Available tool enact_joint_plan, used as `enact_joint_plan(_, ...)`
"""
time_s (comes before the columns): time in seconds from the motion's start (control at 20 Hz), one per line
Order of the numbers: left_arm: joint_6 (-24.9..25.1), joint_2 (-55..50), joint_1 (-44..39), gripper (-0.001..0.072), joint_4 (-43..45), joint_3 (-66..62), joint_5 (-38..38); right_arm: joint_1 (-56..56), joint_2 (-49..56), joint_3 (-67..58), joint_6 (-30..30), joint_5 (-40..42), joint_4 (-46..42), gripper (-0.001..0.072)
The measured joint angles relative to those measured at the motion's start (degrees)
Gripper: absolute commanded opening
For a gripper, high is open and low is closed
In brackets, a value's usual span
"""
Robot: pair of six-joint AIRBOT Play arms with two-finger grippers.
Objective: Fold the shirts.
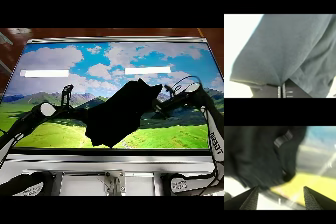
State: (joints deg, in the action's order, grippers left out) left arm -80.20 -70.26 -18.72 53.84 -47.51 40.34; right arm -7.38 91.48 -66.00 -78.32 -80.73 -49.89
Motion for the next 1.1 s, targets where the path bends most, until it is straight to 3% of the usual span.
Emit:
enact_joint_plan(0.35,0.1,0.1,1.6,0.0043,-0.1,-2.2,0.3,12.2,0.3,9.4,-4.2,8.6,-1.3,0.0677)
enact_joint_plan(0.4,0.2,0.1,1.7,0.0043,-0.1,-2.3,0.3,13.9,0.5,9.7,-5.3,10.8,-1.3,0.0627)
enact_joint_plan(0.55,1.1,0.1,1.8,0.0043,-0.1,-2.4,0.3,18.3,1.4,10.3,-9.1,17.0,-1.3,0.0093)
enact_joint_plan(0.75,3.3,0.5,2.6,0.0043,-0.1,-2.4,0.3,19.6,0.6,8.4,-10.8,20.8,-0.6,0.0069)
enact_joint_plan(1.1,8.7,13.6,11.1,0.0043,0.2,-13.5,6.5,16.4,-17.6,-12.3,3.0,20.8,-1.0,0.0068)
